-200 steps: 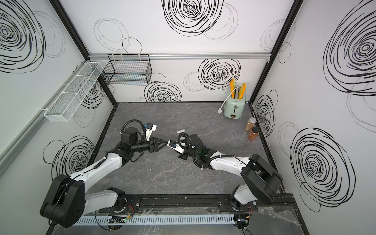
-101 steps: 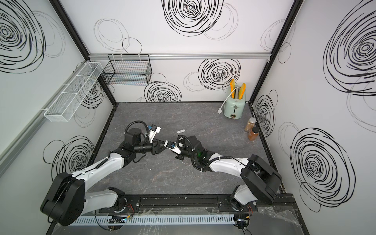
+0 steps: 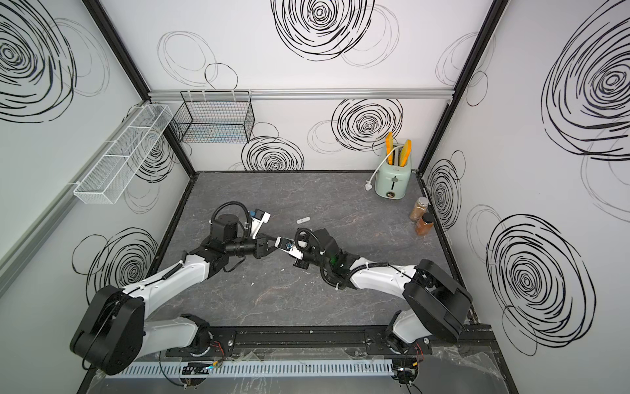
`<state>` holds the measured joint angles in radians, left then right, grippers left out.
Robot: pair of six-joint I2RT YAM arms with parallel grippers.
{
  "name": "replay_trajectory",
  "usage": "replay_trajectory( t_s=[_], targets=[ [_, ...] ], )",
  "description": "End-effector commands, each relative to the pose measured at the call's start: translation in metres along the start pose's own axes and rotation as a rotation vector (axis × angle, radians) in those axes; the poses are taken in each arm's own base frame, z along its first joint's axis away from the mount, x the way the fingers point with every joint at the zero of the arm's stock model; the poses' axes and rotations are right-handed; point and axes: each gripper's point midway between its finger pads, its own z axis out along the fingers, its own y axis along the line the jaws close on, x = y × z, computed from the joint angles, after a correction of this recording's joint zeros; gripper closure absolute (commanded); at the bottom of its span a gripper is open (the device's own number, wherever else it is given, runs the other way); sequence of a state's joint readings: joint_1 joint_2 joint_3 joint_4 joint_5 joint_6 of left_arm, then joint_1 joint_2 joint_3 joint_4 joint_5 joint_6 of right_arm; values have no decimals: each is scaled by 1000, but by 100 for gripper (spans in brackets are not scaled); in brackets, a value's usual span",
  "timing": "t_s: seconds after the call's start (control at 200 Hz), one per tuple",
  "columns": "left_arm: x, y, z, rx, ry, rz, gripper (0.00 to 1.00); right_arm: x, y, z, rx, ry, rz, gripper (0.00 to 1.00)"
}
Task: Close the usb drive cover
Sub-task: Pick up the cover from the center of the board.
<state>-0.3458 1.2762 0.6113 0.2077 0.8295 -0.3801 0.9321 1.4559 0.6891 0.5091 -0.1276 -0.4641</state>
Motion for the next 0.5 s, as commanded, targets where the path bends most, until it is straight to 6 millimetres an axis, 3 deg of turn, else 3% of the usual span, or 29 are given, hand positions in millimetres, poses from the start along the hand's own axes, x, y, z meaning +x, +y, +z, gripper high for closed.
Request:
replay_trajectory(
  t_s=[0.0, 0.24, 0.49],
  targets=[
    [-2, -6, 5, 22, 20, 17, 100, -20, -2, -3, 4, -41, -19, 73],
    [-2, 5, 6, -23, 33, 4, 100, 24, -7, -34, 45, 134, 181, 58],
    [-1, 9, 9, -35, 49, -4, 100, 77, -14, -57, 159, 426, 478, 45]
  ],
)
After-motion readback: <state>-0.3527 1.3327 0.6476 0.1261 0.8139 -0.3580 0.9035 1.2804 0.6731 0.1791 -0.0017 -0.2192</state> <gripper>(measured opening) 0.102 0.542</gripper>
